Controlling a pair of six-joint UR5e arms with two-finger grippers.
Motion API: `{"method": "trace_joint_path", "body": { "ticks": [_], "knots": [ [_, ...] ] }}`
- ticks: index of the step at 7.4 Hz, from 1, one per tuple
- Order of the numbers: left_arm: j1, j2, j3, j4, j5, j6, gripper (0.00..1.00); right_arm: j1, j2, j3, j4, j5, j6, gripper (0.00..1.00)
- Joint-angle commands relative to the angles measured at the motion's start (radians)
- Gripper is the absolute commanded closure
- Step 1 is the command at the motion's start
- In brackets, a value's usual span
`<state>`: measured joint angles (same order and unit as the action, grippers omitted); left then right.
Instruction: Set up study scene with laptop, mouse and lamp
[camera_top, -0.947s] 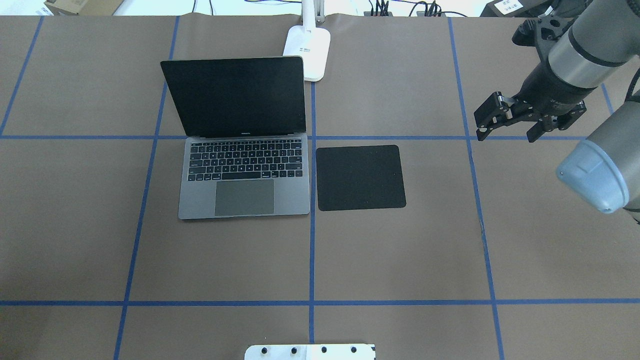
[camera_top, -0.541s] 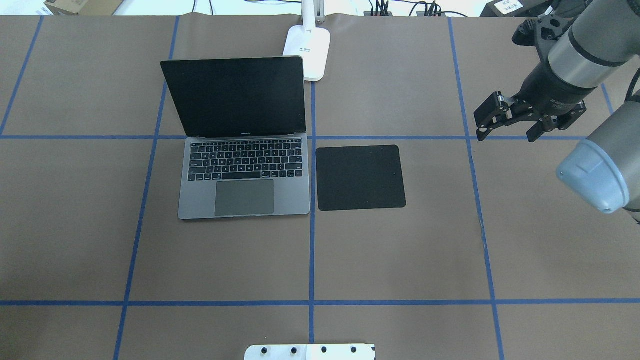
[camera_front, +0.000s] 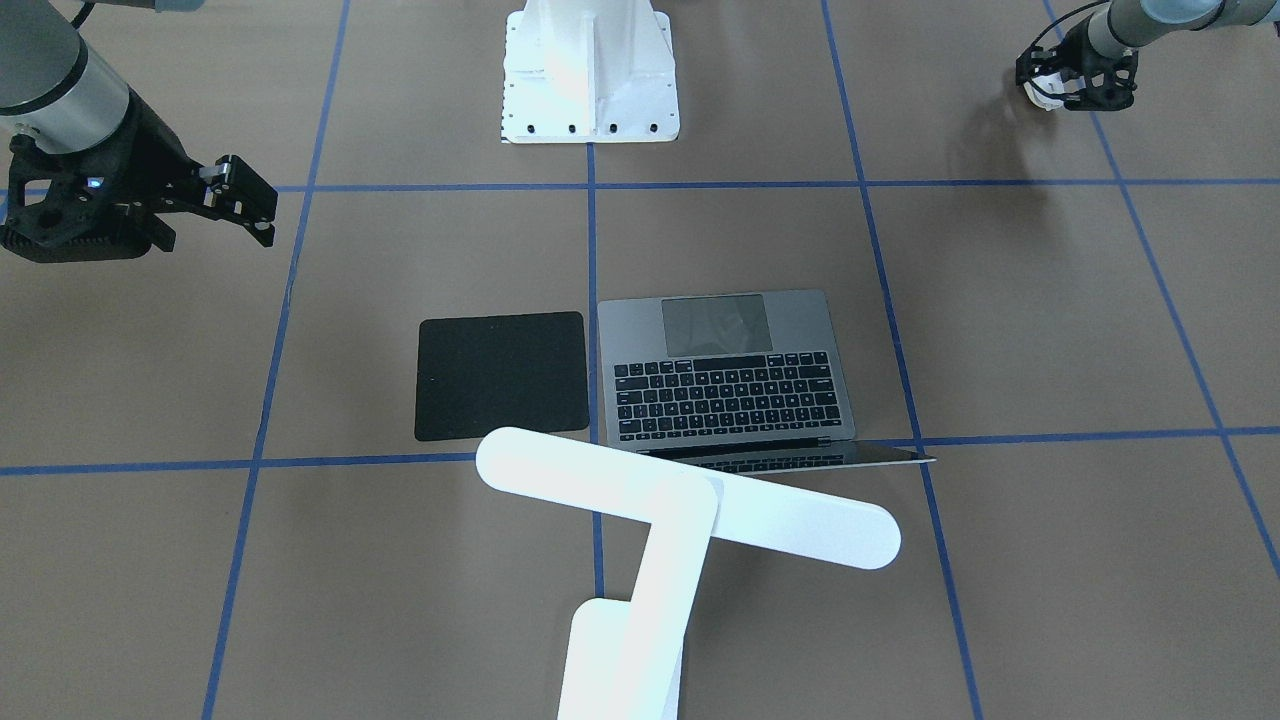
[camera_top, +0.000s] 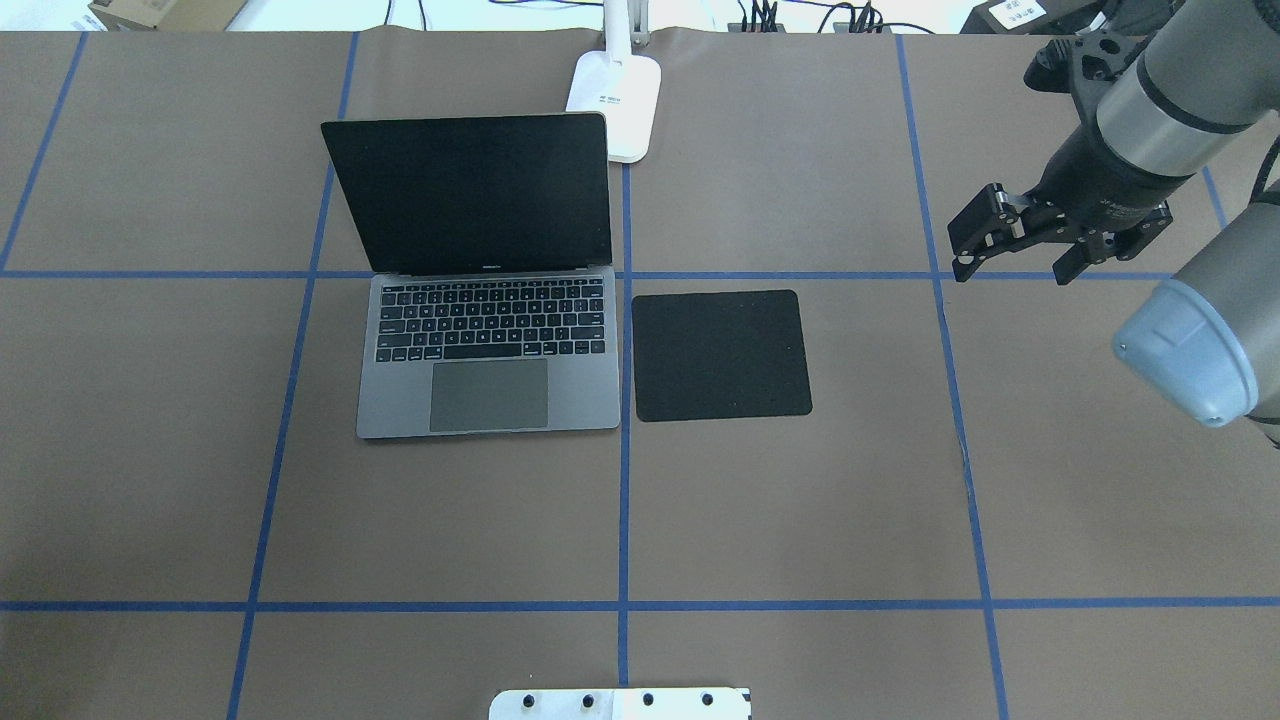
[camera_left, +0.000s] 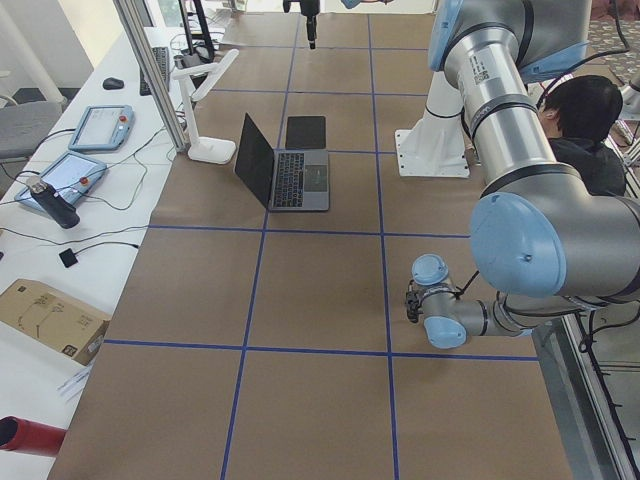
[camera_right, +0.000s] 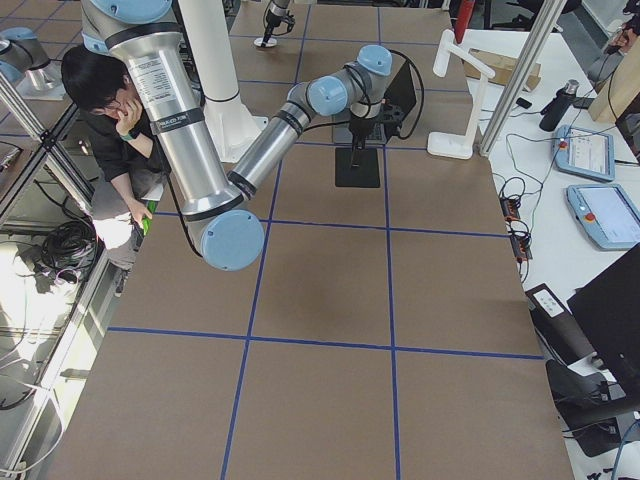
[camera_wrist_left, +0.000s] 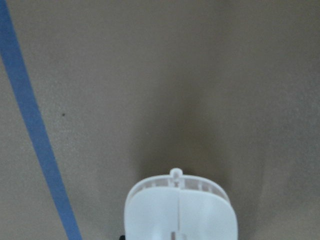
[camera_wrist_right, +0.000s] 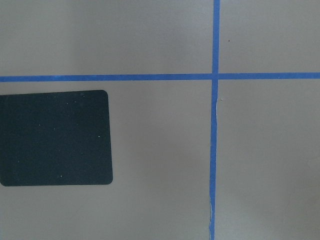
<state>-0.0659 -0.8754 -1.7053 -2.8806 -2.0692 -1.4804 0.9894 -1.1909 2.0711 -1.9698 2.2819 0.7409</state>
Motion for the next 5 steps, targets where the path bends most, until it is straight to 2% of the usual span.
{"method": "trace_joint_path", "body": {
  "ticks": [1,3,5],
  "knots": [
    [-0.005,0.003,-0.127,-0.005,-0.012,-0.091,0.66,0.0,-0.001,-0.002,0.0,0.001,0.0,0.0],
    [0.003,-0.037,-0.239,0.07,-0.035,-0.21,0.66,0.0,0.002,-0.008,0.0,0.002,-0.003,0.0],
    [-0.027,-0.181,-0.45,0.494,-0.035,-0.213,0.66,0.0,-0.007,-0.016,0.0,0.005,-0.029,0.0]
  ]
}}
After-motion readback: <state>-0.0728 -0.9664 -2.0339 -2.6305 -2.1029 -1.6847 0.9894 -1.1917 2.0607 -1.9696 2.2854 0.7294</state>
